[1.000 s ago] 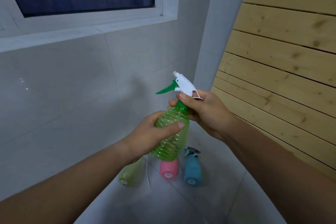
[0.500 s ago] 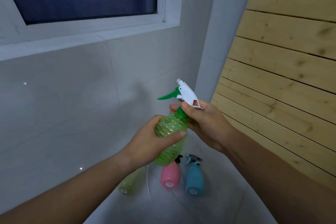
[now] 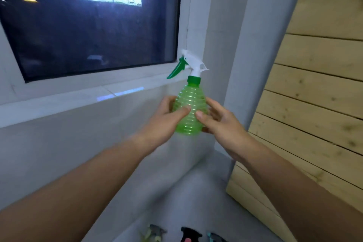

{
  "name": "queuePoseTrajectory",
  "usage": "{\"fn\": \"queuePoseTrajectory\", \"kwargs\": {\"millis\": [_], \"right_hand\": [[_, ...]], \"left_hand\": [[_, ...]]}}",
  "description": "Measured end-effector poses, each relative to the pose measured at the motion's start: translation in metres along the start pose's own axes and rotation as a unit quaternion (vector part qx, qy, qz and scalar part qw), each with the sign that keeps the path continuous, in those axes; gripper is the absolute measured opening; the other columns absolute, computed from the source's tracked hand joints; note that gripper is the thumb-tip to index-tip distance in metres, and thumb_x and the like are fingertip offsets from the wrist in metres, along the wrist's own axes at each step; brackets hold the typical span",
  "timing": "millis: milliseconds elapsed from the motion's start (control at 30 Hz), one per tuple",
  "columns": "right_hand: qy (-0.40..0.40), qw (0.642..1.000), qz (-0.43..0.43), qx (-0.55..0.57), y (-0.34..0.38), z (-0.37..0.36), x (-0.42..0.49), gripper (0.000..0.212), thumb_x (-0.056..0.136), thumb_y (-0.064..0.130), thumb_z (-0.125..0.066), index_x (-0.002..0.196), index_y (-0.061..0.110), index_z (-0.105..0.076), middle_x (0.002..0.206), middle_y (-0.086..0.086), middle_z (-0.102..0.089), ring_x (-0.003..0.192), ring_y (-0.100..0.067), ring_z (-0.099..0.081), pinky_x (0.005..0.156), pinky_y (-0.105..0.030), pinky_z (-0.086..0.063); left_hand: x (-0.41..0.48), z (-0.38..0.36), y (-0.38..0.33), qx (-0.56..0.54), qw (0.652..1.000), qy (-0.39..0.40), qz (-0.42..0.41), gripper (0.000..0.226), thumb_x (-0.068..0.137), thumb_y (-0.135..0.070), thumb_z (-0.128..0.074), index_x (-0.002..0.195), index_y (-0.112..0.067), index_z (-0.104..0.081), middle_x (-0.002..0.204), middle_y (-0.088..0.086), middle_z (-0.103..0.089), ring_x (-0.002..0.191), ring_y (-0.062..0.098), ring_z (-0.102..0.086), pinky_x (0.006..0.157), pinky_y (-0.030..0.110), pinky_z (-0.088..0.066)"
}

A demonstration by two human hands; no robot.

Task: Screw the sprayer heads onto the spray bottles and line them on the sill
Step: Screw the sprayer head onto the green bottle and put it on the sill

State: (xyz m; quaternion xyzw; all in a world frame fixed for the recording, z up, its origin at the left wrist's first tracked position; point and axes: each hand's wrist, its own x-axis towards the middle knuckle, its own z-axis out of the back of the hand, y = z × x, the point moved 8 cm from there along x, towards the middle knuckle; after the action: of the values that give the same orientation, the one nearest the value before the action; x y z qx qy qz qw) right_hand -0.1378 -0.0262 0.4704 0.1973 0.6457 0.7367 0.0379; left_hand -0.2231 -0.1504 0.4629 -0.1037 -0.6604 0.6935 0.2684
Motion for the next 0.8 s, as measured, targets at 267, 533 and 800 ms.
{"fn": "queuePoseTrajectory", "kwargs": {"millis": [267, 533, 800], "right_hand": [[-0.031, 0.998, 0.053, 0.003, 0.033, -0.001, 0.147, 0.035, 0.092, 0.013, -0.065, 0.124, 0.013, -0.051, 0.099, -0.014, -0.072, 0.091, -0.029, -0.070, 0.094, -0.046, -0.056], [-0.054, 0.994, 0.074, -0.064, 0.013, -0.012, 0.207, 0.041, 0.090, 0.015, -0.068, 0.129, 0.015, -0.055, 0.099, -0.007, -0.074, 0.075, -0.009, -0.072, 0.064, -0.019, -0.055], [-0.051, 0.992, 0.075, -0.084, 0.003, -0.029, 0.224, 0.037, 0.092, 0.011, -0.065, 0.128, 0.011, -0.055, 0.100, -0.006, -0.073, 0.074, -0.008, -0.069, 0.055, -0.011, -0.049]], "left_hand": [[0.123, 0.042, -0.059, 0.118, 0.988, -0.056, -0.087, 0.053, 0.087, -0.041, -0.073, 0.129, -0.012, -0.061, 0.115, 0.013, -0.073, 0.102, 0.029, -0.073, 0.096, 0.046, -0.058], [0.184, 0.074, -0.033, 0.138, 0.983, -0.093, -0.076, 0.058, 0.087, -0.031, -0.079, 0.135, -0.009, -0.058, 0.119, 0.016, -0.071, 0.103, 0.029, -0.072, 0.096, 0.047, -0.059], [0.203, 0.096, -0.017, 0.154, 0.981, -0.111, -0.050, 0.061, 0.084, -0.039, -0.080, 0.137, -0.014, -0.061, 0.117, 0.012, -0.074, 0.102, 0.030, -0.074, 0.097, 0.050, -0.058]]}}
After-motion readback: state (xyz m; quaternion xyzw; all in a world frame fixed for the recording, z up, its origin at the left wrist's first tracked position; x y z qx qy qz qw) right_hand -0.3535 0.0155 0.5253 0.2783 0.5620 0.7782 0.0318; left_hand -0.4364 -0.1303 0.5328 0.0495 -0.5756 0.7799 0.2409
